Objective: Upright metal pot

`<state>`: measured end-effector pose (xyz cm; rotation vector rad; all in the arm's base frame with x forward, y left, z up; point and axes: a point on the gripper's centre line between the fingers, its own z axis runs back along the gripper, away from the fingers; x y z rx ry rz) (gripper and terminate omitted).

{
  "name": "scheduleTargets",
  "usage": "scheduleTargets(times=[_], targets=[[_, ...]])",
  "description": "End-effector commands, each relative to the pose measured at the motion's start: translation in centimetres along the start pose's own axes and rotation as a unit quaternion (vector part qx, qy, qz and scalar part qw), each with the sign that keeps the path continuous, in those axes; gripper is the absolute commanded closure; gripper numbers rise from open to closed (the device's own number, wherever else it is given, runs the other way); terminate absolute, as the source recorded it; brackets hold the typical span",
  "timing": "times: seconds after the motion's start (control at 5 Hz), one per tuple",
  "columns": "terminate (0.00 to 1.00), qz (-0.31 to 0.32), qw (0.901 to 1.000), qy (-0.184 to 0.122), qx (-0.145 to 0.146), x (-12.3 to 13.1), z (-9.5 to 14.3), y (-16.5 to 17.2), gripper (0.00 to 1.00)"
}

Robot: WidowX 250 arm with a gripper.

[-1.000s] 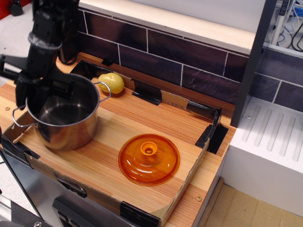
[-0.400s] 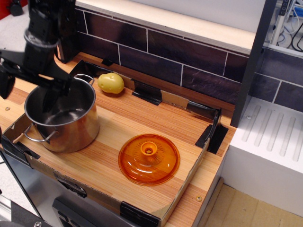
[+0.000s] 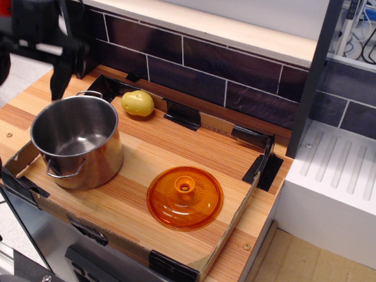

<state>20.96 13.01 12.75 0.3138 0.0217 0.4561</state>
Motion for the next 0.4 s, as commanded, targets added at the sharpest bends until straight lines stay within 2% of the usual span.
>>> scheduleTargets(times=[0.0,0.2], targets=[[0.0,-0.005,0.9982,-0.022,-0.055,0.19,5.04,-0.78,0.0],[1.0,-0.005,0.9982,-0.022,-0.055,0.19,5.04,-0.78,0.0]])
